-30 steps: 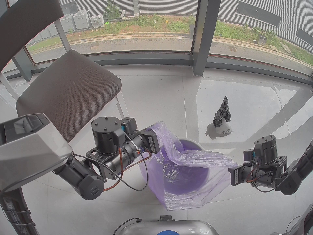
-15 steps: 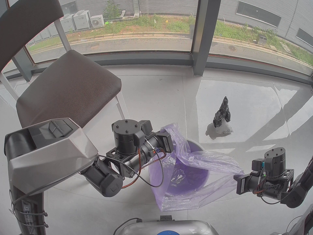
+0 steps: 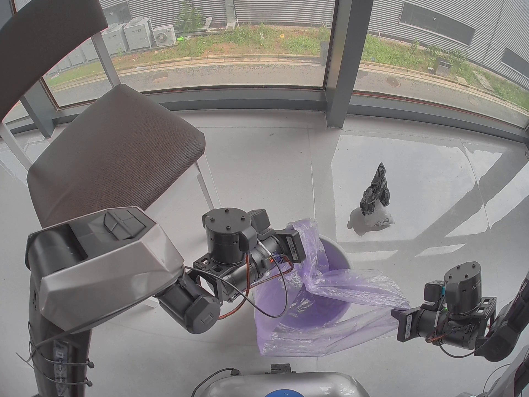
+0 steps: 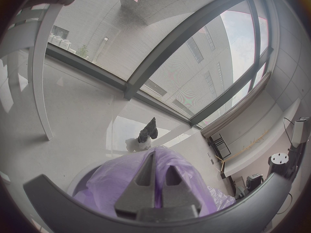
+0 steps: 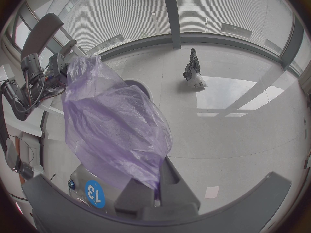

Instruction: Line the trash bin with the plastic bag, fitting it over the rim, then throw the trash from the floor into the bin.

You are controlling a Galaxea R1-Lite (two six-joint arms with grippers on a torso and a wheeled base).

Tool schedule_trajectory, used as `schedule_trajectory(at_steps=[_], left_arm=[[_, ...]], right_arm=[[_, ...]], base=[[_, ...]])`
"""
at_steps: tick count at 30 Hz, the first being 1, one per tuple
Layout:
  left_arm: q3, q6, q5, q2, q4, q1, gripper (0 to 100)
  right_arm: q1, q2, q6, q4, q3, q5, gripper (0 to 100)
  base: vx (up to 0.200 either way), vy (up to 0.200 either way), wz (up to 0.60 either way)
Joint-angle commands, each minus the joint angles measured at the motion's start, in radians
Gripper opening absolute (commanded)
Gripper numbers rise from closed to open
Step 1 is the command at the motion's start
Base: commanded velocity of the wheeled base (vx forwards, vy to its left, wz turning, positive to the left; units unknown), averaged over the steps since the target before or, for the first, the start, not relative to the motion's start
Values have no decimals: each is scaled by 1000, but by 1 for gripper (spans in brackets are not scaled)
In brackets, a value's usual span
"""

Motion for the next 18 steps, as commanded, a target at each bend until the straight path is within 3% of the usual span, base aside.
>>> schedule_trajectory(at_steps=[1,13,18], left_arm=[[-20,-5,-11,42,-2,-1,0],[-80,-49,-16,131,3,13,0],[-71,-51,-19,166,-6,76,0]], right_arm=[[20,-7,17,-13,12,-3,0],[43,-7,44,-75,43,1,0],[40,-8,46,-88,43,1,0]], base=[[0,0,0],[0,0,0],[0,0,0]])
